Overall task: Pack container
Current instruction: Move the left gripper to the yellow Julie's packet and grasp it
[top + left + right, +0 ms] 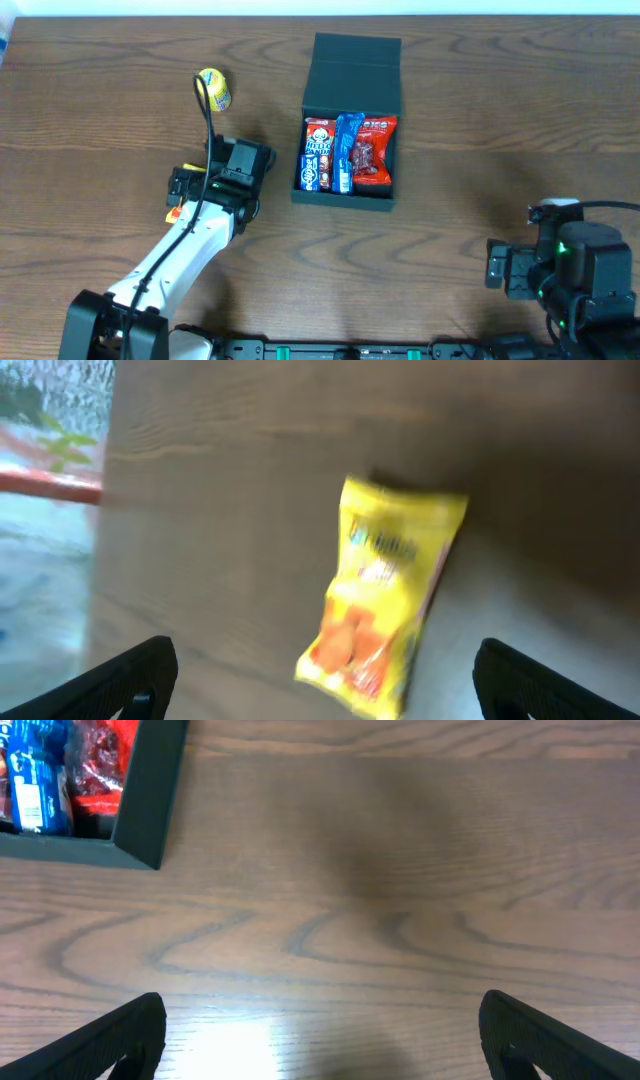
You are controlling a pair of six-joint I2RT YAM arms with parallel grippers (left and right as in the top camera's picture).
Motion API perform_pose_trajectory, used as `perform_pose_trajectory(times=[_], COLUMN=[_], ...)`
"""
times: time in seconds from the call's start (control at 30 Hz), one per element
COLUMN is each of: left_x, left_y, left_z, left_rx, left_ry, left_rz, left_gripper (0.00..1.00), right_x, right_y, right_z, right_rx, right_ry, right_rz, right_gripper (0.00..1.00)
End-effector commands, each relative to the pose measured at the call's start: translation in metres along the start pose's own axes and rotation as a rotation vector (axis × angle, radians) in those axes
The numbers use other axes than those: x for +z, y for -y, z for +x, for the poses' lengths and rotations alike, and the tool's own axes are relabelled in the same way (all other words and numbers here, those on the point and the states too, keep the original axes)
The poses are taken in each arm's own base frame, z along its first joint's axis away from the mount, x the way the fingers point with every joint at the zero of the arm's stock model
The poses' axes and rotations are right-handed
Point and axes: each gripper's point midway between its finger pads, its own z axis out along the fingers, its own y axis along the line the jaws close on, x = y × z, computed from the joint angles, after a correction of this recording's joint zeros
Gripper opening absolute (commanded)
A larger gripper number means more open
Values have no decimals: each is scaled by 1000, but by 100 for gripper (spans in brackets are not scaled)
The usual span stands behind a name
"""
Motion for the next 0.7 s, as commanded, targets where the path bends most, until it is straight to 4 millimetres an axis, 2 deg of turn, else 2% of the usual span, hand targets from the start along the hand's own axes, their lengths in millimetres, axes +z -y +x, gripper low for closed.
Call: perform_pose_trajectory(times=[0.0, 0.03, 0.1, 0.2, 0.33, 0.47, 0.53, 0.67], left_x=[-3, -4, -1, -1, -12, -15, -15, -6], left_y=[-8, -1, -2, -7, -22, -16, -13, -25], left_z=[6, 15, 26, 30, 28, 22, 27, 39], left_rx=[52, 41, 21, 11, 116, 114, 132, 99], left_ry=[-27, -64, -114, -151, -192, -189, -208, -269], left_rz=[-13, 50, 84, 102, 114, 205, 250, 239], left_gripper=[95, 95, 95, 95, 96, 95, 95, 95], right_x=[0, 0, 0, 0, 0, 0, 0, 0], right_y=[1, 1, 1, 1, 1, 1, 1, 1], right_z=[0, 0, 0, 0, 0, 0, 0, 0], right_rx=[-2, -2, -2, -2, -2, -2, -2, -2], right_ry=[3, 3, 3, 3, 3, 3, 3, 3], right_rz=[3, 3, 2, 3, 3, 3, 2, 3], right_gripper=[99, 99, 99, 99, 99, 99, 99, 99])
